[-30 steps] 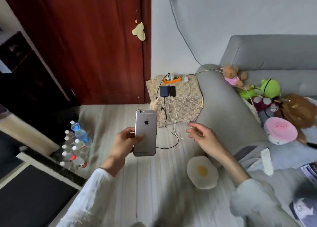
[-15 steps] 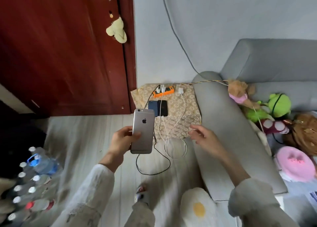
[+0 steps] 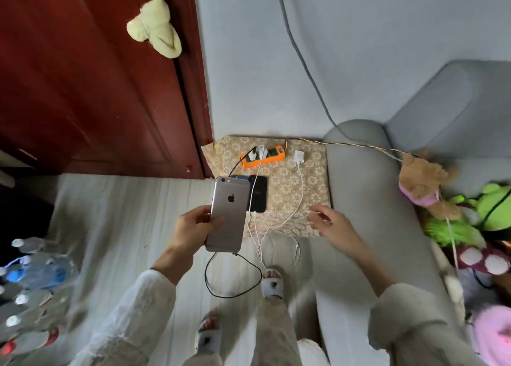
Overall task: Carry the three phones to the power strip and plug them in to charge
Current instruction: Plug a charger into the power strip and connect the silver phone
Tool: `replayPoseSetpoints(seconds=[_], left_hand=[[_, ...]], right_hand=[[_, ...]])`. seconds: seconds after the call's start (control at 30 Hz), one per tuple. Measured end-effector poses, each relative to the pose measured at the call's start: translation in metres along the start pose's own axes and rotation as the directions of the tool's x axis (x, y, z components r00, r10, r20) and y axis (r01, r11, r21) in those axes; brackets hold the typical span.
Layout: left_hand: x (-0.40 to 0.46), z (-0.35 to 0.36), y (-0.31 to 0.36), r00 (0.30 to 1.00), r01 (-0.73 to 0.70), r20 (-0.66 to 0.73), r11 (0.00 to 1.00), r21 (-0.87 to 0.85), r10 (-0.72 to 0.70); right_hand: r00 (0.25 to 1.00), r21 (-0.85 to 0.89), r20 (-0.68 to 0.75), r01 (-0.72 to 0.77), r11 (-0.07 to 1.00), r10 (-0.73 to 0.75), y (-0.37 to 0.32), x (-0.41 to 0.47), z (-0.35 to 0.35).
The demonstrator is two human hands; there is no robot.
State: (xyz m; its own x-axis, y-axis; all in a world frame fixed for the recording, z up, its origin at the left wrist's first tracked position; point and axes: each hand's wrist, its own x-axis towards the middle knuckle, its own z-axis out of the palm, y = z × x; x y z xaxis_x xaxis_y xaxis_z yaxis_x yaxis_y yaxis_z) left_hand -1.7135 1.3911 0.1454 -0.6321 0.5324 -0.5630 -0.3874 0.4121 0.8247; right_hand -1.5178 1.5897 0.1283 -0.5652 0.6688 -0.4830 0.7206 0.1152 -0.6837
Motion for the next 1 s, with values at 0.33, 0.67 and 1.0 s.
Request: replayPoseSetpoints(seconds=[0.33, 0.67, 1.0], left_hand=[[0.151, 0.116, -0.016, 0.981, 0.102, -0.154, 0.989, -0.106, -0.118], [0.272, 0.136, -0.071, 0.96, 0.116, -0.237, 0.981, -0.153, -0.151], [0.29, 0.147, -0.089, 0.942, 0.17, -0.246, 0.956, -0.239, -0.229]], right_hand=[[0.989, -0.26, 0.093, -0.085, 0.962, 0.112, 0.068, 0.243, -0.04], [0.959, -0.197, -0.253, -0.18, 0.964, 0.127, 0.105, 0.409, 0.006], [0.955, -0.311, -0.28, -0.19, 0.931, 0.101, 0.108, 0.457, 0.031]])
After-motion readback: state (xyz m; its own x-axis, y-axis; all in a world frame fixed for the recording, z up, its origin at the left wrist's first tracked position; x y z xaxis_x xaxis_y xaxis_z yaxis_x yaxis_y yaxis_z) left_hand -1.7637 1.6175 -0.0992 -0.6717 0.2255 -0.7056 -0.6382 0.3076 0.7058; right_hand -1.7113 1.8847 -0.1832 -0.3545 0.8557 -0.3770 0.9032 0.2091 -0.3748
